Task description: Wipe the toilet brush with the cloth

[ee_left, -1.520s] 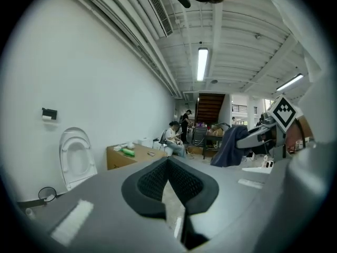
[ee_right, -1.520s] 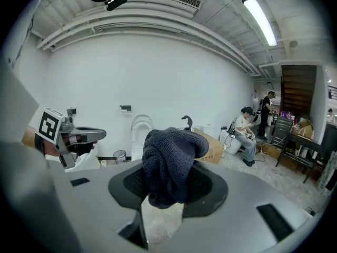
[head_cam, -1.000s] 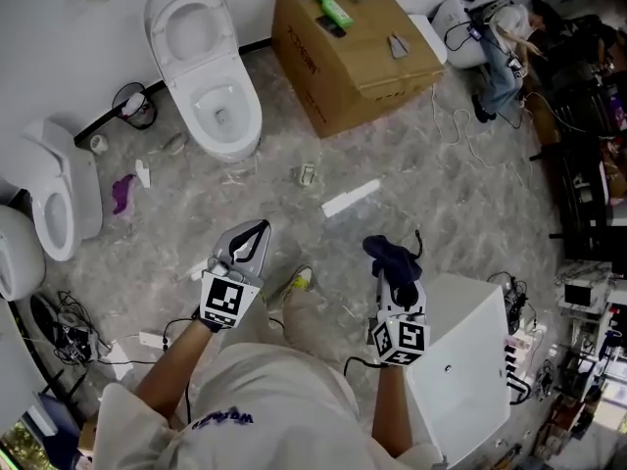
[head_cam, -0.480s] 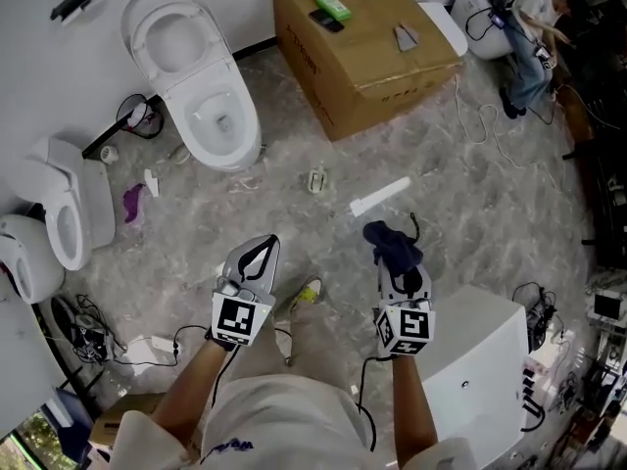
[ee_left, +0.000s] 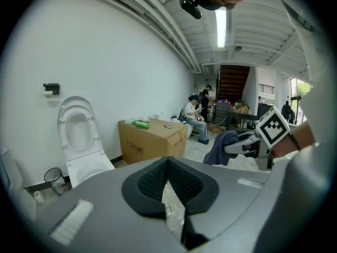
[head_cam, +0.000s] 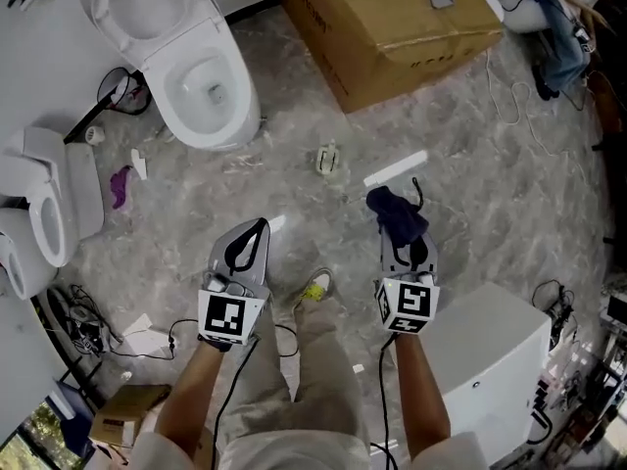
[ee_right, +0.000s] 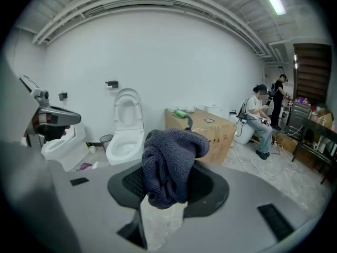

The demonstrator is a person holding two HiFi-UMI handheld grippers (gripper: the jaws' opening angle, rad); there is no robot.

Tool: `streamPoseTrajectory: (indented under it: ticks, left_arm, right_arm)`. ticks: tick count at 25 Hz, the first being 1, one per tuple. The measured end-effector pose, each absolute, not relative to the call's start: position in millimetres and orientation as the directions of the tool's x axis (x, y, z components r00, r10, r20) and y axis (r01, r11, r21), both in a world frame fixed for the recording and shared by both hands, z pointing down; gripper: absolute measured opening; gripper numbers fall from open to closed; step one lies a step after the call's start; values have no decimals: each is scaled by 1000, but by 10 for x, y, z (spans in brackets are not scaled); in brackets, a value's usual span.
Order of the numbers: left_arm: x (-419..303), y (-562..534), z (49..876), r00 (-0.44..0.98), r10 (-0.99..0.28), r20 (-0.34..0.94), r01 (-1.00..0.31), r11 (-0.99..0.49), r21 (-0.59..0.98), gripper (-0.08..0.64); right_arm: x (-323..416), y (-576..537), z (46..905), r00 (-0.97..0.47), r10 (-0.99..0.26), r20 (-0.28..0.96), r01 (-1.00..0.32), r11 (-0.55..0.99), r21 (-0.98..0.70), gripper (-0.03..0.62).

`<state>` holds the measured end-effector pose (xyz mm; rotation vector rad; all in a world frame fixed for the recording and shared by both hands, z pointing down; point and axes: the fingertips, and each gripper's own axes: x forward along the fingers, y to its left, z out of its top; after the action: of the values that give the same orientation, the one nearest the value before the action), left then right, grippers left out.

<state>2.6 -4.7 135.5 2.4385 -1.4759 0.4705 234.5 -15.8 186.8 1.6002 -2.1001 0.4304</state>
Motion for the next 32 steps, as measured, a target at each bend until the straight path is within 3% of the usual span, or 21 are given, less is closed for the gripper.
streamPoseTrajectory:
  ticks: [8,13,20,28,32]
  left_arm:
    - [-139,-262,2535,445,-803,397,-882,-471,36,2]
    - [-67,-488,3170,498,-797,342,-855,-516,42,2]
    - [114,-788,3978,563,-776,285,-818,-572,58,2]
    - [105,-1142,4954,610,-766,204,-783,-622,5,2]
    - [140,-1235,5314,622,-763,175,-775,-632,-1,2]
  right_arm:
    - [2305,-573,3048,-61,-848,526,-961,192,198,164]
    - [2161,-859,3525,-64,-902,427,-975,147,165,166]
    - [1851,-1341,4168,-132,-940,314,-961,199,190,166]
    - [1710,-1724,4881,-174,-957,230,-919,242,310,166]
    - [1793,-1776,5148,-103,-959,262,-850,222,477,164]
